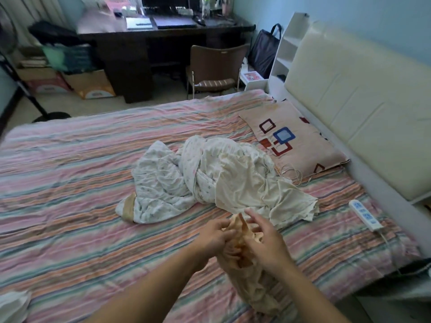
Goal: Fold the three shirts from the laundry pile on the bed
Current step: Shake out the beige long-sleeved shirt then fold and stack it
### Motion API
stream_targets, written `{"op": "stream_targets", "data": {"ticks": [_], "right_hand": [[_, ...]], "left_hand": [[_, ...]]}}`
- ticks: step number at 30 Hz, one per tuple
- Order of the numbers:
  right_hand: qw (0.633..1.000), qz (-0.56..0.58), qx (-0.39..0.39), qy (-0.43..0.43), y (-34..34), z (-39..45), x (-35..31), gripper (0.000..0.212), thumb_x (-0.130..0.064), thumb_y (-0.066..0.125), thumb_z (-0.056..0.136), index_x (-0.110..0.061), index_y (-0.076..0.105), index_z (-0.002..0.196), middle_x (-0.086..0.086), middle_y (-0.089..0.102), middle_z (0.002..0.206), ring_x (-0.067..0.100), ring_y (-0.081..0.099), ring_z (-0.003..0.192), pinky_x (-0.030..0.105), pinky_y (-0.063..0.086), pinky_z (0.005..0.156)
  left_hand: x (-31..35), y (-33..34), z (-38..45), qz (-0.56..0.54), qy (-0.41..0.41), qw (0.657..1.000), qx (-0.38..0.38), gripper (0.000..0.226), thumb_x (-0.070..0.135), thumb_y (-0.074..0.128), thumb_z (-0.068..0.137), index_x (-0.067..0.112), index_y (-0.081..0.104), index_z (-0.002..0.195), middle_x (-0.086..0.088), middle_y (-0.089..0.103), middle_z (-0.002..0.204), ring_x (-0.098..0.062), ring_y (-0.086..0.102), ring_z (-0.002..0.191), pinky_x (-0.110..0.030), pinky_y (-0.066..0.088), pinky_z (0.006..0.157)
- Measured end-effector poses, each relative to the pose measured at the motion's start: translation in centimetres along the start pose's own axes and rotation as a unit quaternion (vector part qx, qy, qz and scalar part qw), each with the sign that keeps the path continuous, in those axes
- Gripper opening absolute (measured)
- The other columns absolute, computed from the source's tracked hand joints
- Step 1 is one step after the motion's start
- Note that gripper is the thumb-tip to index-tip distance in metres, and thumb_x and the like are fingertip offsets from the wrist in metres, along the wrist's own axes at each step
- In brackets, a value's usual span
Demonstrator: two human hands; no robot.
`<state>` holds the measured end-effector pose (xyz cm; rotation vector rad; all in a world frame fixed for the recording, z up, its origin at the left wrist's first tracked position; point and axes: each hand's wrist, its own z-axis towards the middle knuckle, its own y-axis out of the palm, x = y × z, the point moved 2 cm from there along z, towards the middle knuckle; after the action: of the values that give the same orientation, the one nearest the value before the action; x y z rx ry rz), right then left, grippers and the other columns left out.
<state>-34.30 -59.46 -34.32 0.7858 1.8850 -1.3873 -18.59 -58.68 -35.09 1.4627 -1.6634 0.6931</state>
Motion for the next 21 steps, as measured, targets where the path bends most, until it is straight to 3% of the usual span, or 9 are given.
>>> {"op": "stream_targets", "data": {"ticks": [2, 4, 6, 8, 10, 12, 14, 18, 21], "right_hand": [[0.992, -0.092, -0.049, -0.076, 0.0, 0.8, -3.1, 0.057, -0.031, 0.069, 0.083, -0.048, 0.05, 0.133, -0.024, 0.051, 0.131, 0.002, 0.047, 0.121, 0.032, 0.037, 0.108], [0.985, -0.102, -0.096, -0.102, -0.4, 1.2, -6.2, 0.043, -0.051, 0.067, 0.073, -0.059, 0.058, 0.114, -0.028, 0.058, 0.123, 0.0, 0.051, 0.116, 0.038, 0.035, 0.108], [0.983, -0.088, -0.115, -0.111, -0.7, 1.3, -8.9, 0.028, -0.056, 0.068, 0.069, -0.043, 0.069, 0.093, -0.012, 0.073, 0.095, 0.004, 0.064, 0.094, 0.045, 0.047, 0.097], [0.98, -0.107, -0.108, -0.127, -1.3, 1.3, -11.7, 0.036, -0.053, 0.073, 0.07, -0.02, 0.067, 0.084, 0.002, 0.069, 0.078, 0.011, 0.062, 0.074, 0.044, 0.053, 0.079], [0.974, -0.116, -0.109, -0.162, -2.0, 0.9, -15.0, 0.037, -0.049, 0.078, 0.073, -0.016, 0.06, 0.074, 0.003, 0.06, 0.068, 0.011, 0.052, 0.063, 0.038, 0.046, 0.062], [0.964, -0.132, -0.115, -0.198, -3.1, 0.6, -18.4, 0.039, -0.043, 0.083, 0.071, -0.017, 0.053, 0.067, -0.002, 0.049, 0.062, 0.01, 0.045, 0.059, 0.033, 0.039, 0.058], [0.95, -0.155, -0.111, -0.247, -4.0, 0.4, -21.9, 0.047, -0.043, 0.086, 0.067, -0.016, 0.048, 0.062, -0.004, 0.043, 0.06, 0.008, 0.039, 0.057, 0.028, 0.033, 0.057], [0.921, -0.193, -0.082, -0.329, -4.8, -0.4, -28.7, 0.053, -0.041, 0.089, 0.063, -0.021, 0.04, 0.056, -0.008, 0.037, 0.056, 0.006, 0.032, 0.054, 0.027, 0.028, 0.055], [0.905, -0.211, -0.066, -0.362, -4.8, -0.9, -32.6, 0.059, -0.036, 0.09, 0.064, -0.022, 0.034, 0.054, -0.008, 0.033, 0.054, 0.006, 0.029, 0.053, 0.027, 0.026, 0.054]], "left_hand": [[2.5, -1.2, -1.9, 0.022, 0.04, 0.999, -0.022, 0.02, 0.003, 0.061, 0.082, 0.015, 0.076, 0.086, -0.008, 0.073, 0.087, -0.02, 0.069, 0.081, -0.03, 0.056, 0.071], [5.4, -2.3, -4.1, 0.046, 0.069, 0.996, -0.026, 0.018, -0.002, 0.064, 0.077, 0.013, 0.075, 0.079, -0.006, 0.071, 0.077, -0.017, 0.066, 0.074, -0.027, 0.055, 0.066], [7.9, -3.5, -6.3, 0.074, 0.087, 0.993, -0.027, 0.018, -0.002, 0.067, 0.075, 0.014, 0.074, 0.077, -0.005, 0.069, 0.073, -0.014, 0.065, 0.069, -0.024, 0.053, 0.065], [10.1, -5.1, -8.4, 0.114, 0.099, 0.988, -0.001, 0.014, 0.004, 0.071, 0.071, 0.016, 0.073, 0.078, -0.003, 0.067, 0.069, -0.012, 0.062, 0.064, -0.023, 0.049, 0.063], [11.8, -7.1, -10.6, 0.182, 0.105, 0.977, 0.046, 0.023, 0.013, 0.073, 0.072, 0.017, 0.069, 0.094, -0.001, 0.063, 0.068, -0.01, 0.057, 0.06, -0.021, 0.044, 0.058], [13.3, -9.1, -12.8, 0.267, 0.116, 0.952, 0.093, 0.041, 0.011, 0.07, 0.08, 0.022, 0.054, 0.116, 0.002, 0.057, 0.071, -0.008, 0.054, 0.06, -0.019, 0.041, 0.055], [14.7, -11.2, -15.3, 0.332, 0.151, 0.923, 0.121, 0.048, 0.01, 0.067, 0.083, 0.027, 0.048, 0.124, 0.005, 0.054, 0.079, -0.006, 0.054, 0.067, -0.02, 0.04, 0.057], [17.3, -15.1, -20.2, 0.451, 0.182, 0.86, 0.151, 0.023, 0.005, 0.061, 0.083, 0.025, 0.066, 0.094, 0.007, 0.059, 0.081, -0.006, 0.056, 0.077, -0.027, 0.045, 0.065], [18.4, -17.8, -23.0, 0.505, 0.169, 0.826, 0.184, 0.023, 0.005, 0.058, 0.082, 0.024, 0.07, 0.081, 0.005, 0.066, 0.078, -0.011, 0.061, 0.078, -0.035, 0.052, 0.071]]}}
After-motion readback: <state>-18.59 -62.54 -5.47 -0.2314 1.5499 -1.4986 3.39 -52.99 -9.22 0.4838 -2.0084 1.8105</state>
